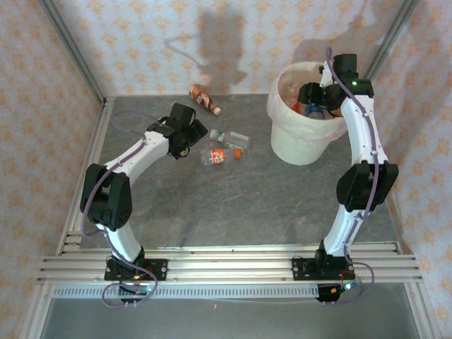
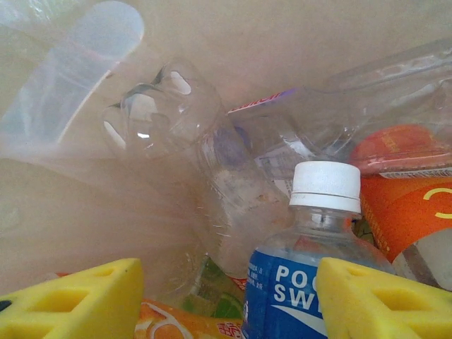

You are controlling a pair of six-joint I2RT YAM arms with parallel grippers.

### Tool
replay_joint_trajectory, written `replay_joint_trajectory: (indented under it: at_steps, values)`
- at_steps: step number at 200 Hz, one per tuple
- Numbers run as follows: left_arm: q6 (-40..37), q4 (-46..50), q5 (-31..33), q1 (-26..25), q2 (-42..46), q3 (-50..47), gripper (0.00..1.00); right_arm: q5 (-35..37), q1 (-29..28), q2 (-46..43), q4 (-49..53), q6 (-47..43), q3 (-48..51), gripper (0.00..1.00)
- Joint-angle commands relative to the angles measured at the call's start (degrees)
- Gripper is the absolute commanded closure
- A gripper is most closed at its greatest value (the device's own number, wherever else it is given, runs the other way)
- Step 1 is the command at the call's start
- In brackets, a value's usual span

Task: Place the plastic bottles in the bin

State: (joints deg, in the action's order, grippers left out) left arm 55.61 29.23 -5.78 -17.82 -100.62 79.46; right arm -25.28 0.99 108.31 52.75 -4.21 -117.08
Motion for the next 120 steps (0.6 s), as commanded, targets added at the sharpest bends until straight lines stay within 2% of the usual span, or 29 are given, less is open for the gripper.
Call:
replay_joint_trajectory:
  at_steps: [1, 49, 73, 120]
  values:
    - [-0.5, 0.5, -1.6, 0.5, -0.8, 1.5, 0.00, 1.2, -0.8, -3.2, 2.3, -2.5, 0.6, 0.32]
    - [0.3, -0.7, -3.5, 0.4, -1.0, 0.3, 0.00, 4.8, -0.9, -9.9, -3.6, 0.4, 3.5, 0.22]
    - [1.1, -1.1, -4.0, 0.4, -0.9, -0.5, 0.00, 6.0, -1.1, -15.1, -9.5, 1.1, 9.7, 0.17]
    - [5.4, -5.7, -7.3, 0.1, -1.8, -2.7, 0.00, 3.9, -3.2, -27.4, -25.1, 1.3, 24.4, 0.09]
